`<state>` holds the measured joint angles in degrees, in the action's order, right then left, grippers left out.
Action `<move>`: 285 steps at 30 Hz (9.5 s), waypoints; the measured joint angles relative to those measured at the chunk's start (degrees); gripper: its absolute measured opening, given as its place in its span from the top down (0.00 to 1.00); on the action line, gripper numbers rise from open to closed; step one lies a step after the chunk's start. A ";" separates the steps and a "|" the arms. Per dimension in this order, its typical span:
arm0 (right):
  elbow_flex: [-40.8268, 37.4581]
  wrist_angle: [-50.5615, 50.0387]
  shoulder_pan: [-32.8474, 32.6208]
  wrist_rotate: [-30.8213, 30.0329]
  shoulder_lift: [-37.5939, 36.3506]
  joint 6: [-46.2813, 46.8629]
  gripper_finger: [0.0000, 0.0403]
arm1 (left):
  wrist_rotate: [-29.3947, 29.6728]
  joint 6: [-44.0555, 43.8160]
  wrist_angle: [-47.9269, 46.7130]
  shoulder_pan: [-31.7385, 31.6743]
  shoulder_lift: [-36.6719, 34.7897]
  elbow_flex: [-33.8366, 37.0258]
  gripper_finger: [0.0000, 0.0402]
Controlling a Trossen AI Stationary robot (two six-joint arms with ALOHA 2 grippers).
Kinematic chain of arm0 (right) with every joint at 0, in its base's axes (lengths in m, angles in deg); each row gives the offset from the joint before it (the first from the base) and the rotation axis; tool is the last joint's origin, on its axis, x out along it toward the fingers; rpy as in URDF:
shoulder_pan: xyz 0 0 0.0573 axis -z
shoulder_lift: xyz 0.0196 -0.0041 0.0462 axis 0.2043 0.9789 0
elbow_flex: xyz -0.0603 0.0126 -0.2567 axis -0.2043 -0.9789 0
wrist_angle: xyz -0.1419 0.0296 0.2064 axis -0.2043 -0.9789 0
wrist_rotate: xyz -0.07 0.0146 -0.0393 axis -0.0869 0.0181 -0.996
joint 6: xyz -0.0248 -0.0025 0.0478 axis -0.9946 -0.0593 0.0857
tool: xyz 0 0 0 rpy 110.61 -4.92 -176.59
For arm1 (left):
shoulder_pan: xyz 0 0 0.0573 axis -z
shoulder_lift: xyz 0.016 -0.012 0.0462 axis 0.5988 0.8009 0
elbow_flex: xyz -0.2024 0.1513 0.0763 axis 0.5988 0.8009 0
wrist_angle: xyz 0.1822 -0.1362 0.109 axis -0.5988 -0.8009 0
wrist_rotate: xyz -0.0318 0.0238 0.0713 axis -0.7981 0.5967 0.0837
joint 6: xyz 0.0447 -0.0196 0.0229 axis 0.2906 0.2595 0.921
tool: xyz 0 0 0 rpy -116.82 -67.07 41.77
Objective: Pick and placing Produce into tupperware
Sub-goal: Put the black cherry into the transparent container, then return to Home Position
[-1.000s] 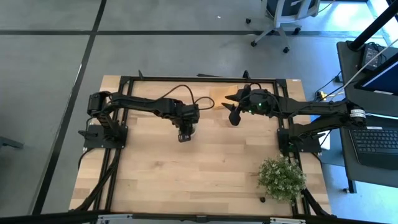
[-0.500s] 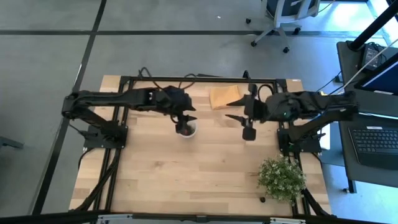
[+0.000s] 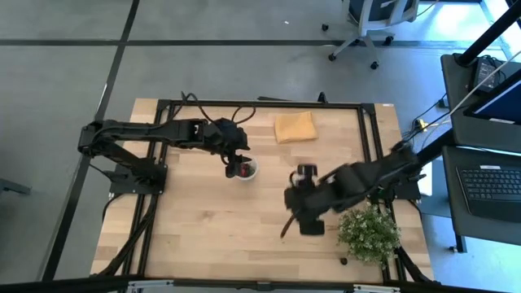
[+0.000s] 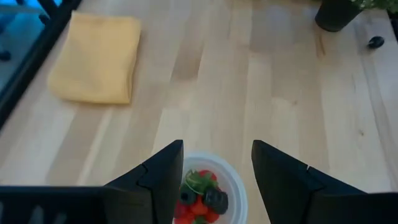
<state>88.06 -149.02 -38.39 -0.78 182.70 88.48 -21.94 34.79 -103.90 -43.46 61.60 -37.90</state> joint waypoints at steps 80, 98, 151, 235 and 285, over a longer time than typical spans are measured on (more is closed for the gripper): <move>-19.35 3.39 -18.94 40.19 26.77 12.30 0.32 | 0.57 -13.59 -2.01 5.75 0.04 3.64 0.54; -19.35 3.37 -20.11 39.17 28.35 13.70 0.32 | 0.57 -13.50 -1.99 5.75 0.04 3.64 0.54; -27.59 6.95 -22.78 38.55 28.24 16.64 0.61 | 3.53 -13.02 -1.94 5.75 0.04 3.64 0.54; -15.57 46.44 26.24 4.59 13.30 -9.07 1.00 | 12.57 -0.94 6.95 13.43 -33.94 10.74 0.54; -15.55 41.02 27.51 8.43 23.25 -10.23 0.87 | 12.48 -8.74 27.85 10.05 -53.37 41.01 0.54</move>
<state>72.52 -108.01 -10.88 7.65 205.95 78.26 -9.46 26.05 -76.05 -33.40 8.23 3.12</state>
